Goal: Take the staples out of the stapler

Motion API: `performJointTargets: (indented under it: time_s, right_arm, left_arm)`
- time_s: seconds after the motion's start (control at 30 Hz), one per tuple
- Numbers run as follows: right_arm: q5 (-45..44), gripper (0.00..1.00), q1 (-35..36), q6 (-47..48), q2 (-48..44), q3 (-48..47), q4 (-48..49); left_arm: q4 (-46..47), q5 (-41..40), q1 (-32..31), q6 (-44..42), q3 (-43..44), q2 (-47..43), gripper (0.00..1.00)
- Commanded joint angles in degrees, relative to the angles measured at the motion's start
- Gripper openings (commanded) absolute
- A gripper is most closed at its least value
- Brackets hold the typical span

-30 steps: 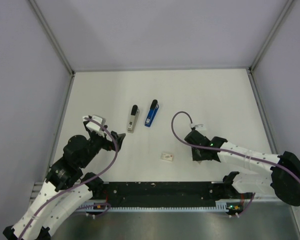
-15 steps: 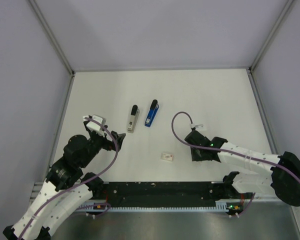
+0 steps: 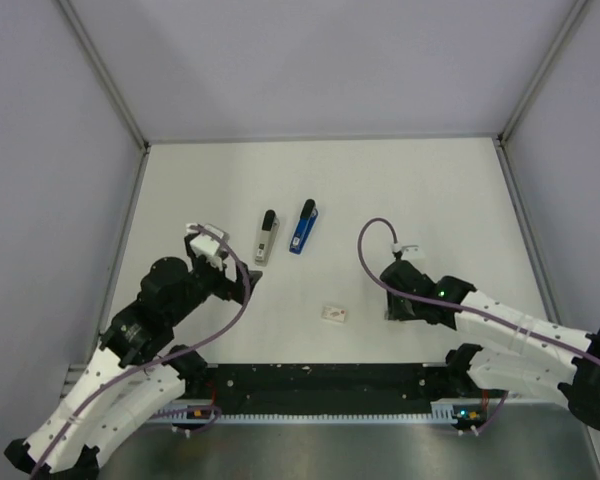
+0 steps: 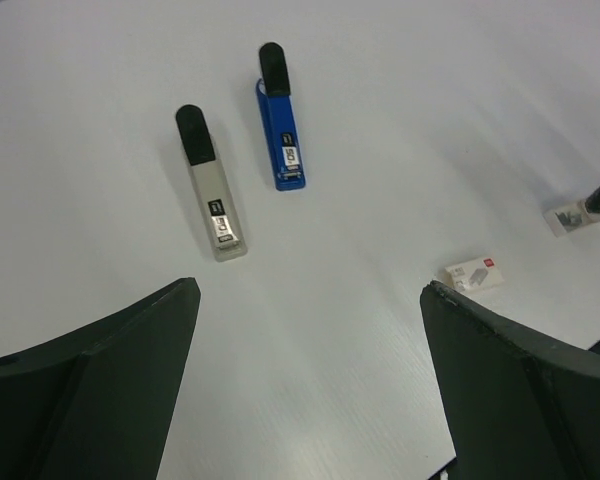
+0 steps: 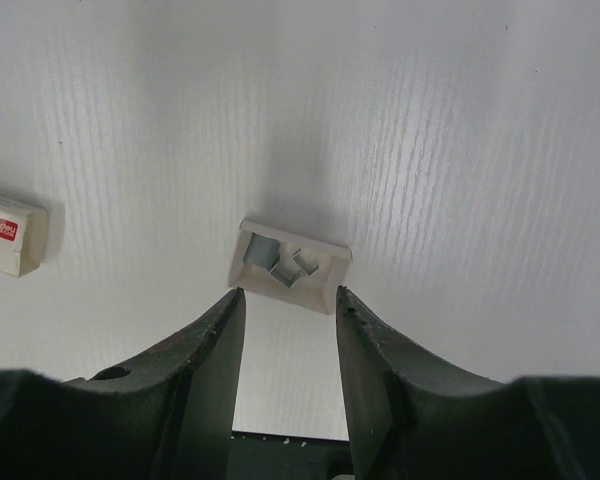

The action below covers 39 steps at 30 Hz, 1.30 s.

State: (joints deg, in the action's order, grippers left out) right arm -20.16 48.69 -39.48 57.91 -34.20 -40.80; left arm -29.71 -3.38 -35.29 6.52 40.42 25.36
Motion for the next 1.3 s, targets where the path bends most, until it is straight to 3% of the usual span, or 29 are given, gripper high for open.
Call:
performJointTargets:
  time_s: [0.0,0.17,0.4,0.73,0.9,1.1,1.27]
  right_arm:
    - [-1.2,0.42,-0.7,-3.1,-3.6,-0.4,-1.6]
    - [-2.6,0.42,-0.7,-6.6,-5.2,0.9,-3.1]
    - [-5.3,0.41,-0.7,-10.4,-6.3,0.8,-5.5]
    - [-7.0,0.37,-0.8,-14.7,-4.2,1.3,-5.6]
    - [-8.3,0.33,-1.3,-16.3,-4.1,1.9,-5.6]
    - [-8.6,0.28,-3.7,-16.5,-5.4,2.8,-5.6]
    - [-8.3,0.27,-4.4,-17.2,-3.3,3.6,-5.4]
  left_arm:
    - [-0.2,12.1,0.0,-1.0,5.1,8.8,0.98]
    - [2.5,18.8,-0.1,3.2,4.2,16.0,0.98]
    - [7.5,18.4,-0.3,9.2,1.6,23.8,0.98]
    - [14.6,17.6,-1.7,11.9,-1.0,36.7,0.85]
    - [14.3,16.5,-2.5,12.0,0.5,44.1,0.66]
    - [15.9,16.4,-2.9,12.1,1.7,49.9,0.34]
    - [18.1,17.5,-3.5,12.1,2.3,53.9,0.26]
